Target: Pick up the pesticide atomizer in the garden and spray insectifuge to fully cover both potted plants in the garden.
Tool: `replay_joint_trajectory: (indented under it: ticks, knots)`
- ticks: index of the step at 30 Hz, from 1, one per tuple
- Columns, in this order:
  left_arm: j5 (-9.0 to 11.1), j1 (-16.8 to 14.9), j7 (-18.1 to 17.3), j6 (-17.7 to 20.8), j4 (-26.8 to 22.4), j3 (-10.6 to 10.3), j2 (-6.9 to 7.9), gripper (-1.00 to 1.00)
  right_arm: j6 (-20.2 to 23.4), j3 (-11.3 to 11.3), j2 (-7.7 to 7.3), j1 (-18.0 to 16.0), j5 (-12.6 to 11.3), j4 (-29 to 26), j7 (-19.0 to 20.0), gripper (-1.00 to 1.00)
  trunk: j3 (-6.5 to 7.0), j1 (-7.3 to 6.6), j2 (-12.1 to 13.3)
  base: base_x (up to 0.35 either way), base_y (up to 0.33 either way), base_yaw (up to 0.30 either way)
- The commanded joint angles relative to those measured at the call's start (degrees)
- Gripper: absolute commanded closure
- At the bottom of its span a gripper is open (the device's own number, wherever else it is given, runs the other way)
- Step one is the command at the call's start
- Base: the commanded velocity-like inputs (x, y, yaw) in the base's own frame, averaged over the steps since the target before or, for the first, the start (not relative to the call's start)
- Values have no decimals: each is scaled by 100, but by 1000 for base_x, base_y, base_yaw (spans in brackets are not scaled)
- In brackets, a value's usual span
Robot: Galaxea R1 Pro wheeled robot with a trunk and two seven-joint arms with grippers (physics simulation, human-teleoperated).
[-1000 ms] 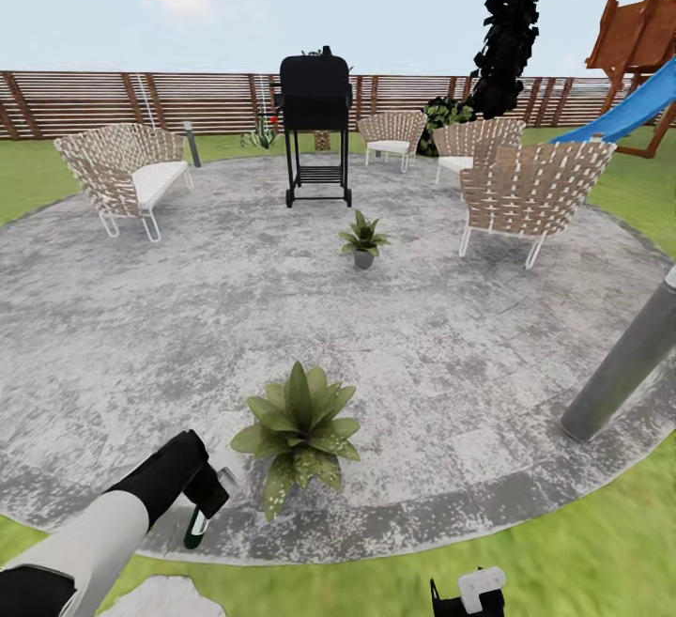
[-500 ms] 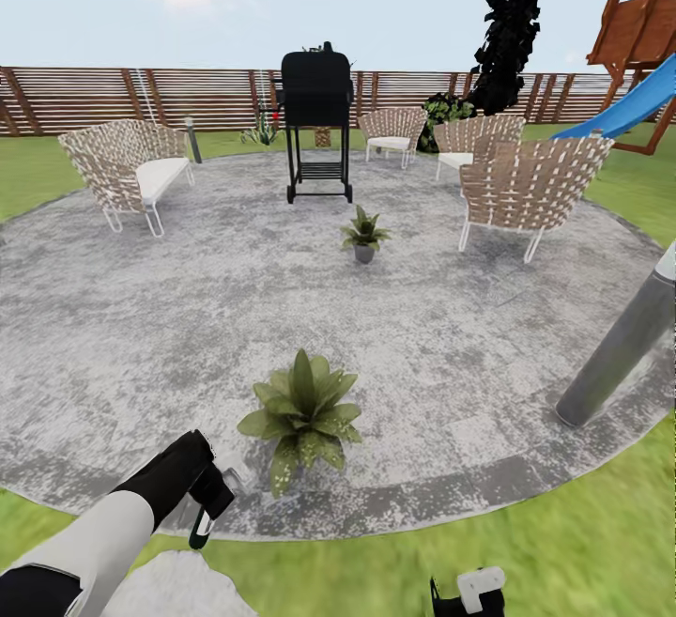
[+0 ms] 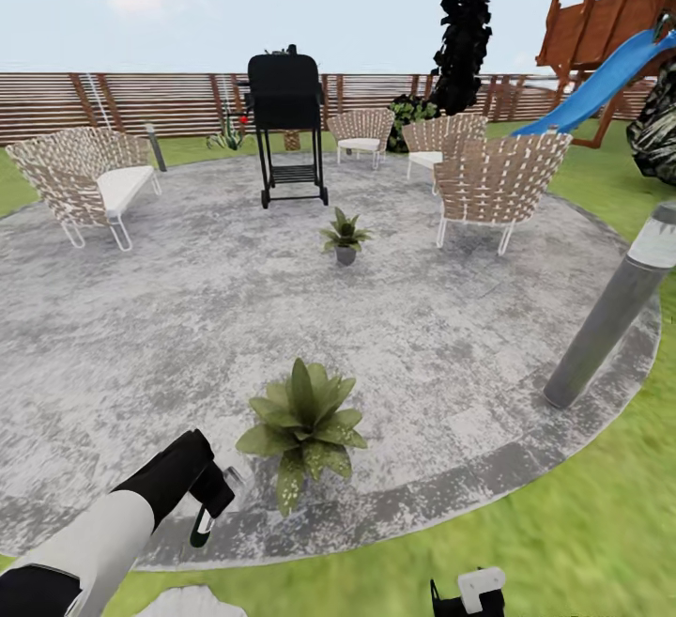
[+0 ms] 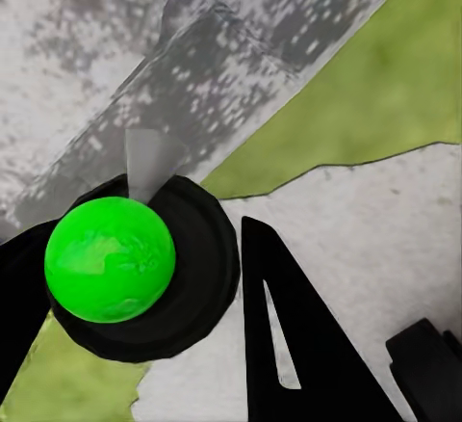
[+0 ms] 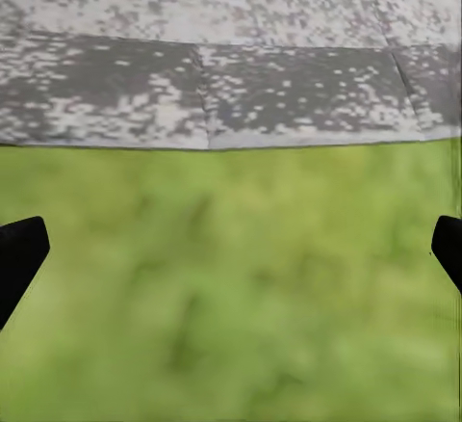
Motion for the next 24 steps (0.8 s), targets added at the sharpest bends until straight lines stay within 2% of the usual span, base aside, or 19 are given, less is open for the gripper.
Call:
replay_joint_trajectory:
  ticks: [1, 5, 17, 24]
  knots:
    - [-50, 0, -49, 3, -18, -18, 5, 100, -2, 32, 2, -6, 43, 8, -60, -100, -5, 2, -1, 160, 40, -250]
    - [-64, 3, -52, -2, 0, -24, 5, 100, -2, 32, 2, -6, 43, 8, -60, -100, -5, 2, -1, 46, 10, -132]
    - [-24, 0, -57, 21, -68, 21, 49, 100, -2, 32, -2, -6, 43, -1, -68, -100, -5, 2, -1, 1, 0, -4]
    - [-15, 0, -60, 53, -348, 42, 65, 100, -2, 32, 2, -6, 43, -1, -69, -100, -5, 2, -1, 0, 0, 0]
